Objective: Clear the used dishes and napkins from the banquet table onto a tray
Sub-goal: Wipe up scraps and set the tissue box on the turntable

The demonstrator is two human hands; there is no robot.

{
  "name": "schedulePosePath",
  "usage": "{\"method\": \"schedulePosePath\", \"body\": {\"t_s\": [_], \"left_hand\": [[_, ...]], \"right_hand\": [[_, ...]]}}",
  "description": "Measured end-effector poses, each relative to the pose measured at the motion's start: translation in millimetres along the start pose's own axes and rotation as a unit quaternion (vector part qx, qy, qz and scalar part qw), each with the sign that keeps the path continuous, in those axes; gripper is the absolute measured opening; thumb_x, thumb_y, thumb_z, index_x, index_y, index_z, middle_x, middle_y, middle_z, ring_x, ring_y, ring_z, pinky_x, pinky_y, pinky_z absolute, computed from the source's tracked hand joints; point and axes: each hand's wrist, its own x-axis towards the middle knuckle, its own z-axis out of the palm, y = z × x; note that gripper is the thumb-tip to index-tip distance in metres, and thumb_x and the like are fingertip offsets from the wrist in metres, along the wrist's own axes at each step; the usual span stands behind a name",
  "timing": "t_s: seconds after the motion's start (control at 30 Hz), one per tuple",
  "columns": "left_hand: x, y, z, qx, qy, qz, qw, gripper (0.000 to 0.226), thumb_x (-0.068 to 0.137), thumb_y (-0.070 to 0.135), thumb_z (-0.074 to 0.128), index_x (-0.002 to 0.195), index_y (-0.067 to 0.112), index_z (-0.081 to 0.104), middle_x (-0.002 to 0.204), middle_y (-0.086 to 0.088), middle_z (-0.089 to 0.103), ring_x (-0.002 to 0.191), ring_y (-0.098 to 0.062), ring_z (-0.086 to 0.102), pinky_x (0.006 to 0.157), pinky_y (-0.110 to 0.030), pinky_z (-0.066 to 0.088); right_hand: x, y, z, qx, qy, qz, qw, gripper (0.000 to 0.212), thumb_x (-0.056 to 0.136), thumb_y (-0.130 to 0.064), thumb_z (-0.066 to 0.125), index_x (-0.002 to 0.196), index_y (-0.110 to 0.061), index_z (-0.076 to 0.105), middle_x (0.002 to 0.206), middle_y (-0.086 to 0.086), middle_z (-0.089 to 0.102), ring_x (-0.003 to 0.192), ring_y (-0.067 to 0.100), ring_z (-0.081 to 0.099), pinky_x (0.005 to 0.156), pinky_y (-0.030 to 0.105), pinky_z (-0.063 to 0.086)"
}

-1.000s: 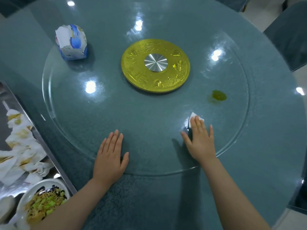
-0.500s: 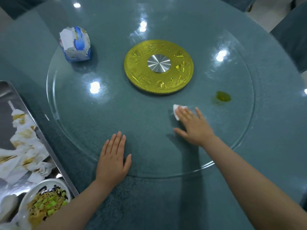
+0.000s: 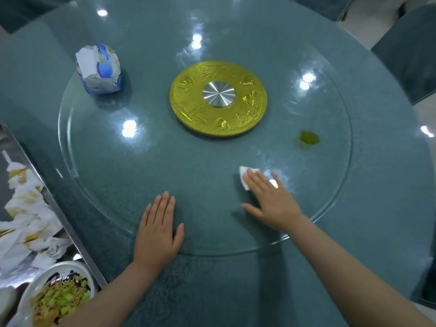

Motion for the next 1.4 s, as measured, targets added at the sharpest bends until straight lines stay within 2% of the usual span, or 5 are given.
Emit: {"method": "schedulePosePath", "body": {"t_s": [0.23, 0.53, 0.8, 1.13, 1.4], "left_hand": [[-3, 10, 3, -0.001, -0.009, -0.015, 1.0, 0.068, 0.095, 0.043, 0.029, 0.149, 0.003, 0.028, 0.159, -0.012, 0.021, 0.148, -0.023, 0.014, 0.12, -0.044, 0.015], [-3, 16, 1, 0.002, -0.017, -0.019, 1.0, 0.068, 0.093, 0.042, 0.03, 0.148, 0.001, 0.032, 0.157, -0.016, 0.025, 0.147, -0.027, 0.02, 0.12, -0.044, 0.015], [-6, 48, -6, -0.008, -0.066, -0.035, 0.997, 0.072, 0.093, 0.046, 0.028, 0.146, -0.003, 0.032, 0.155, -0.02, 0.026, 0.144, -0.033, 0.025, 0.116, -0.045, 0.016], [-6, 81, -20, -0.13, -0.127, 0.063, 0.981, 0.065, 0.097, 0.049, 0.022, 0.154, 0.017, 0.015, 0.162, -0.003, 0.005, 0.149, -0.018, 0.005, 0.118, -0.033, 0.013], [-1, 94, -56, -0.461, -0.144, -0.076, 0.872, 0.022, 0.094, 0.04, 0.056, 0.106, 0.023, 0.065, 0.099, 0.011, 0.07, 0.096, -0.005, 0.063, 0.087, -0.024, 0.047]], "right_hand": [[-1, -27, 7, 0.162, 0.046, 0.355, 0.92, 0.089, 0.09, -0.071, 0.022, 0.155, -0.013, 0.003, 0.163, 0.001, -0.002, 0.15, 0.017, -0.004, 0.121, 0.042, -0.006], [-42, -103, 24, 0.129, 0.054, 0.205, 0.969, 0.081, 0.091, -0.064, 0.007, 0.154, -0.015, -0.008, 0.159, -0.001, -0.016, 0.148, 0.016, -0.015, 0.119, 0.033, -0.013], [-58, -88, 33, 0.144, 0.214, 0.208, 0.944, 0.047, 0.081, 0.008, 0.052, 0.127, -0.004, 0.059, 0.125, 0.015, 0.064, 0.112, 0.033, 0.062, 0.103, 0.04, 0.044], [-68, -81, 10, 0.137, 0.257, 0.245, 0.925, 0.017, 0.087, -0.016, 0.063, 0.099, -0.018, 0.075, 0.069, 0.004, 0.069, 0.059, 0.028, 0.06, 0.056, 0.03, 0.049], [-70, -116, -13, 0.153, 0.309, 0.169, 0.923, 0.034, 0.089, -0.033, 0.048, 0.086, -0.015, 0.077, 0.062, 0.001, 0.068, 0.05, 0.021, 0.061, 0.047, 0.024, 0.047]]}}
